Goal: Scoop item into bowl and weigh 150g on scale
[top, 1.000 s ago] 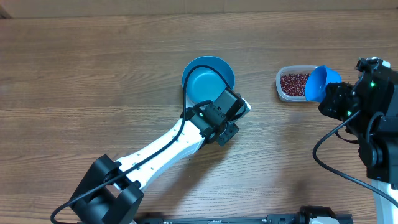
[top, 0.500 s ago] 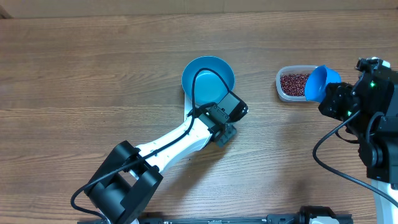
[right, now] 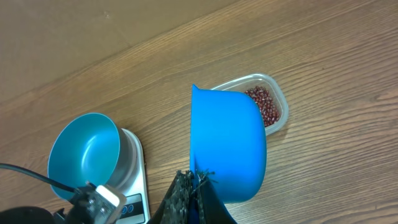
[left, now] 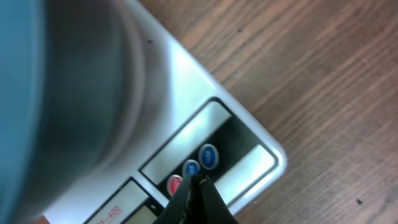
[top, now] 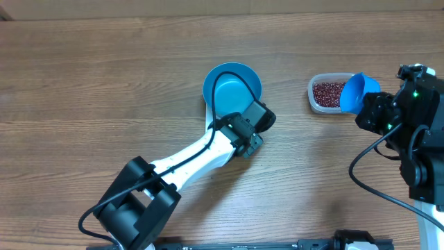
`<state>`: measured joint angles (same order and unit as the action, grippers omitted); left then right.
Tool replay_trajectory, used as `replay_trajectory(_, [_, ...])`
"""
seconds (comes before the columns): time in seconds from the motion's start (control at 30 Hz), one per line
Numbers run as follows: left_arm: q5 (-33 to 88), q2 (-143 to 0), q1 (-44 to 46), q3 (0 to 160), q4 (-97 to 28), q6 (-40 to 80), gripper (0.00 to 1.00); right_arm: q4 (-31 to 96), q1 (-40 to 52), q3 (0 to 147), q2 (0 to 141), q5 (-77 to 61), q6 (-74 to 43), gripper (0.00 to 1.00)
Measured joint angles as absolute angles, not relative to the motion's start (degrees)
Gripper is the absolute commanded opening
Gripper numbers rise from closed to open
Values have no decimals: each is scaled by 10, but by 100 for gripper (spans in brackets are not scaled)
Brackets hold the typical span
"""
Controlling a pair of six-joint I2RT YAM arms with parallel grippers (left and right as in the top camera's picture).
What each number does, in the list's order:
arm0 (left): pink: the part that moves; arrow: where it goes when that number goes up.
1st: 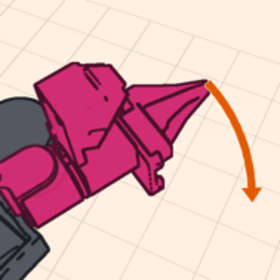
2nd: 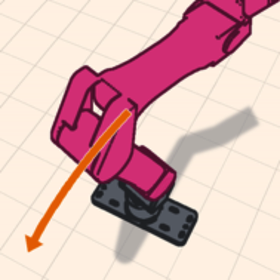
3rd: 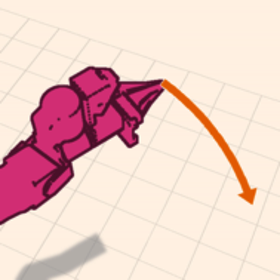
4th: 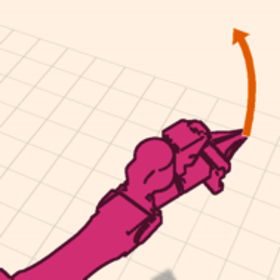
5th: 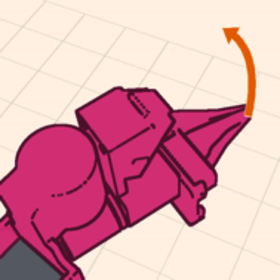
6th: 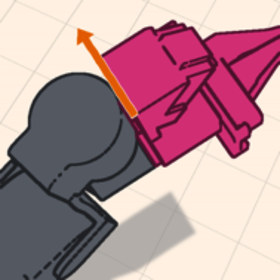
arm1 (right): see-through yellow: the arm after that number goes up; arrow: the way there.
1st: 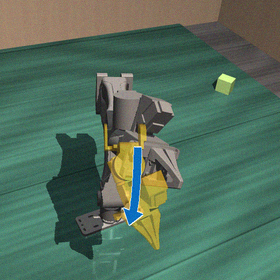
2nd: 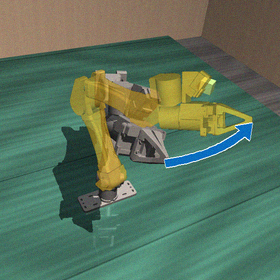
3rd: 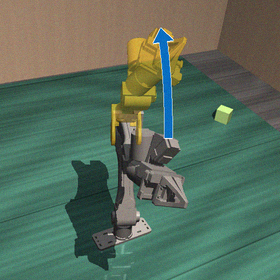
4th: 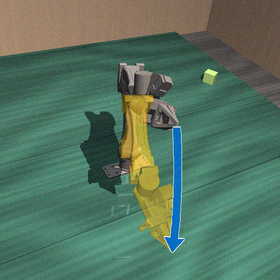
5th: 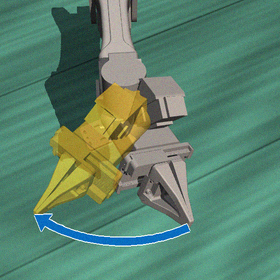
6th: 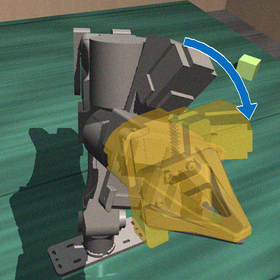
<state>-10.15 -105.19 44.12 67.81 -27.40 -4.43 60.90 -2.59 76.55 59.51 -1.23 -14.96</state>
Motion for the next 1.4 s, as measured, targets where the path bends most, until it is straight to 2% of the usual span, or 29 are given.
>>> replay_trajectory(0.3, [-102,-1052,414,678,-242,-42,4,609,-26,766,595,-13,-149,4])
replay_trajectory(1.0, [-70,-1052,414,673,-266,-78,5,613,-26,766,595,-13,-150,4])
replay_trajectory(1.4, [-67,-1052,414,622,-214,-86,5,616,-26,766,595,-12,-150,4])
